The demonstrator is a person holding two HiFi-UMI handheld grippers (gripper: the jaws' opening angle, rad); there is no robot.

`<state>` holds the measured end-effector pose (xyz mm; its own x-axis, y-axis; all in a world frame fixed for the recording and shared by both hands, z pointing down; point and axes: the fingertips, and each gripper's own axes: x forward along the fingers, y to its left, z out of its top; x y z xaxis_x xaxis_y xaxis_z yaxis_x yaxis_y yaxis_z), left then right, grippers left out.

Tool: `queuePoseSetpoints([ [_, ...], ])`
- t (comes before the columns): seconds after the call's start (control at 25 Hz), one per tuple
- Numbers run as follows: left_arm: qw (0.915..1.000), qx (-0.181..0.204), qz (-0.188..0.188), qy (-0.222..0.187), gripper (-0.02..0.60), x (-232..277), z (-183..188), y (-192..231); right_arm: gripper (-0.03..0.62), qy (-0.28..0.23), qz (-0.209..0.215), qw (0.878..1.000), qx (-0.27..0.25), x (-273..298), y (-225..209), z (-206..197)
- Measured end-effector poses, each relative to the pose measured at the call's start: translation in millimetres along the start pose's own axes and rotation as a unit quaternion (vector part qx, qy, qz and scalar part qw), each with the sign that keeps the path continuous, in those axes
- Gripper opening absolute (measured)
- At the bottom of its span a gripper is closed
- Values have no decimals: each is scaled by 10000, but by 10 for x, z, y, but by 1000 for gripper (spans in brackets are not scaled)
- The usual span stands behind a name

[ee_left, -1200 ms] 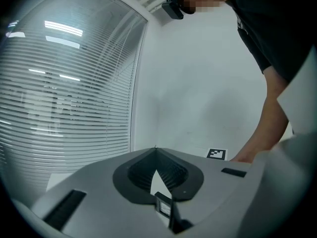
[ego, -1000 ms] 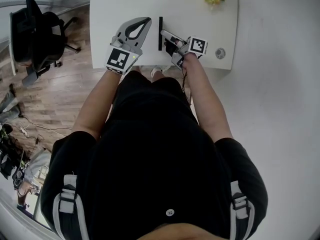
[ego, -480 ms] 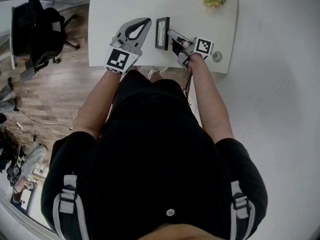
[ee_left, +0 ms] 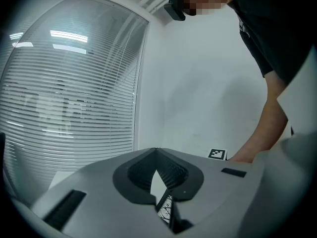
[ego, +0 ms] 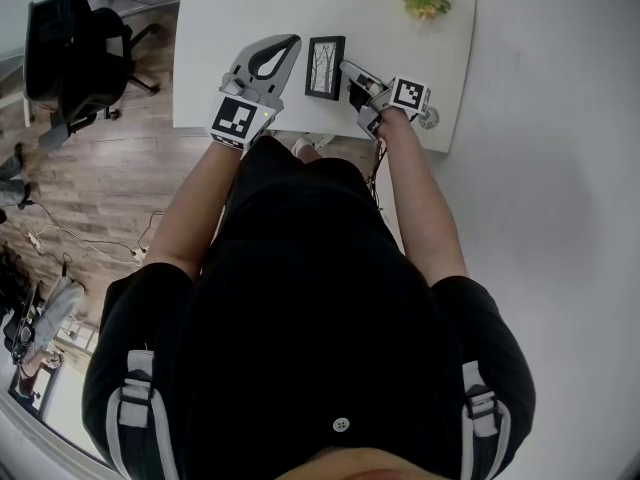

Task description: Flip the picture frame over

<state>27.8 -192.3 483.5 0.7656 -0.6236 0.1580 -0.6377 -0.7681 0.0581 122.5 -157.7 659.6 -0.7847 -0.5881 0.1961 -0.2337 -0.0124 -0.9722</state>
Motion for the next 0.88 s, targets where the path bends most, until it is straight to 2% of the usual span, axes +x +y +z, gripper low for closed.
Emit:
queuePoseSetpoints([
  [0.36, 9998, 31, 220, -20, 6, -82, 54, -122, 58, -62, -491, 9988, -65, -218, -243, 62],
  [0.64, 9991, -40, 416, -58, 6, -212, 36, -196, 58, -10, -663, 9977, -165, -313, -407, 52],
  [0.88, 9989, -10, 462, -31, 6, -318, 63, -214, 77, 116, -1159, 9921, -476, -368, -543, 47],
])
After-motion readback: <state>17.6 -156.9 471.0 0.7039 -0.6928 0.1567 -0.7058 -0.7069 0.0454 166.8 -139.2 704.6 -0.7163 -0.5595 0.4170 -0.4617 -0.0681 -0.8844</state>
